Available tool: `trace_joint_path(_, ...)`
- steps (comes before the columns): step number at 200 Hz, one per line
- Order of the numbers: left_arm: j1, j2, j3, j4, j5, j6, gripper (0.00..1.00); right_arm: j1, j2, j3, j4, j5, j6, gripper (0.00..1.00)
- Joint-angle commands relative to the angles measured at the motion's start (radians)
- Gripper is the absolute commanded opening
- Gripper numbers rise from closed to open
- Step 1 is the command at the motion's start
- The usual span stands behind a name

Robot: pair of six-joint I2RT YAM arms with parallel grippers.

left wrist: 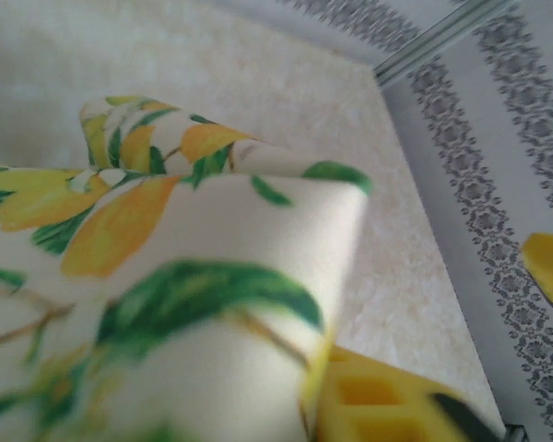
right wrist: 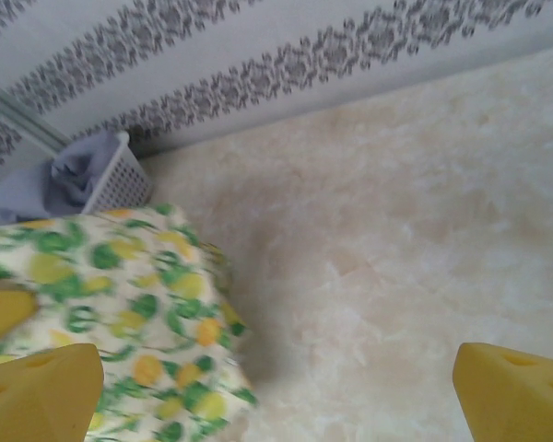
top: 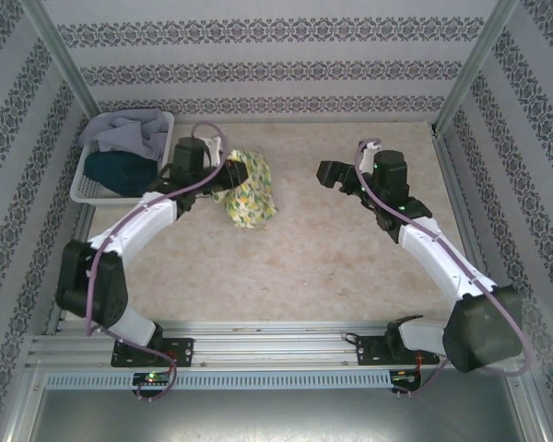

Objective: Fold and stack the skirts

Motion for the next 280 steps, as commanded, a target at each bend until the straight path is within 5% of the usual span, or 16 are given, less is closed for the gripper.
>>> trace_joint_path(1, -0.004, -0.002, -0.014, 0.111, -0.038, -0.029, 0.62, 0.037, 0.042, -0.008, 0.005, -0.034, -0.058, 0.98)
trace_joint_path(34, -0.001, -0.090, 0.042, -0.207, -0.335, 0.133, 0.99, 0.107, 0.132, 0.030, -0.057, -0.026, -0.124, 0.98)
trace_joint_path(71, -0.005, -0.123, 0.080, -0.432, -0.450, 0.116, 1.00, 0.175, 0.244, 0.037, -0.063, -0.013, -0.030, 0.90)
trace_joint_path(89, -0.015, -0.141, 0.056, -0.480, -0.499, 0.062, 1.00, 0.223, 0.272, 0.018, -0.102, 0.051, -0.028, 0.78)
trace_joint_path(123, -0.014, -0.113, 0.015, -0.449, -0.415, 0.023, 1.00, 0.313, 0.285, -0.061, -0.118, 0.126, -0.025, 0.72)
trace_joint_path(150, -0.015, -0.035, 0.003, -0.425, -0.351, -0.016, 0.90, 0.368, 0.315, -0.078, -0.159, 0.183, -0.041, 0.67)
trace_joint_path(207, -0.015, 0.011, -0.021, -0.363, -0.327, -0.043, 0.94, 0.458, 0.457, 0.010, -0.229, 0.343, -0.087, 0.53)
trace_joint_path(266, -0.012, 0.004, -0.022, -0.337, -0.340, 0.005, 1.00, 0.460, 0.527, 0.074, -0.187, 0.439, -0.082, 0.20)
trace_joint_path(280, -0.011, 0.004, 0.006, -0.338, -0.316, 0.066, 1.00, 0.456, 0.519, 0.097, -0.200, 0.459, -0.080, 0.03)
